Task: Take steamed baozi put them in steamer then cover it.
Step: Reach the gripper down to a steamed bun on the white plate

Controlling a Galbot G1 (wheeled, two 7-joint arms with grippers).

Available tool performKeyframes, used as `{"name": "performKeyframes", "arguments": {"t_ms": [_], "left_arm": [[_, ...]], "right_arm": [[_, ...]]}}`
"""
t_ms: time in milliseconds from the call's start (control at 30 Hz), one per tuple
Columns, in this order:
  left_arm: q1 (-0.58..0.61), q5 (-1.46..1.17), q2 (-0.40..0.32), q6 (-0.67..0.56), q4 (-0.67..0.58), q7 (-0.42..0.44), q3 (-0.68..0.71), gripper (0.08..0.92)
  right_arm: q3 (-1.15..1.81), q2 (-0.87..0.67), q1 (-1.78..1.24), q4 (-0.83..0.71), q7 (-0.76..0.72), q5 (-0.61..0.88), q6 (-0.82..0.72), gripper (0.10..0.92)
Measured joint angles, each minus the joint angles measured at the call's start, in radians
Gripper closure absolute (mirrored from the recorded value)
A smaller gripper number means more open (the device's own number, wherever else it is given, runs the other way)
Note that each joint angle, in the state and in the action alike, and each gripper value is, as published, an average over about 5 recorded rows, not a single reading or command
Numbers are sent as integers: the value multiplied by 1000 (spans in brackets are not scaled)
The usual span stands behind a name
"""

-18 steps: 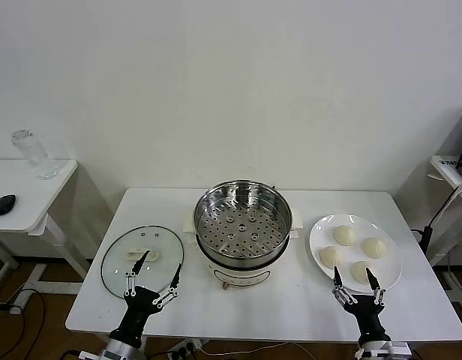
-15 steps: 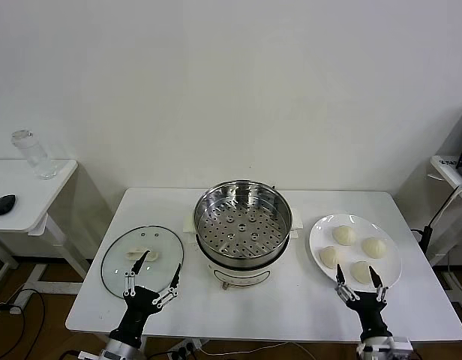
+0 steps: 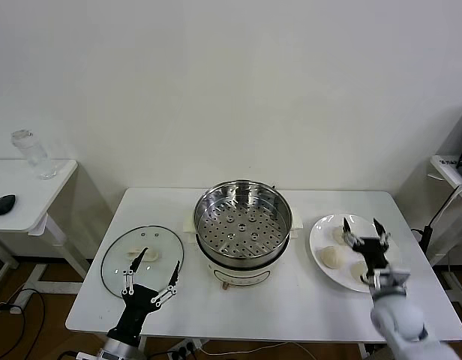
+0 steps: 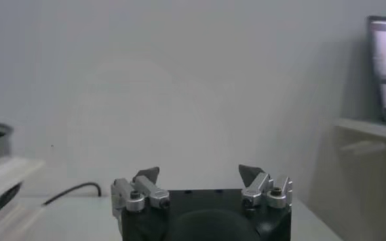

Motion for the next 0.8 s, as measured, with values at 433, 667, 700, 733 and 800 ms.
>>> {"name": "performKeyframes", "arguments": {"t_ms": [433, 667, 700, 733, 800], "left_arm": [[-1, 2, -2, -5, -2, -3, 2, 177], [2, 2, -5, -7, -6, -6, -2, 177], [2, 2, -6, -7, -6, -7, -3, 177], [2, 2, -6, -7, -5, -8, -4, 177], [3, 2, -7, -7, -4, -9, -6, 177]], "right_arm": [[-461, -189, 521, -315, -584, -90, -10, 203], [-687, -203, 765, -473, -906, -282, 31, 203], [-710, -201, 790, -493, -944, -312, 37, 203], [-729, -198, 811, -513, -979, -342, 43, 203], [-764, -189, 847, -551, -1041, -402, 54, 203]]}}
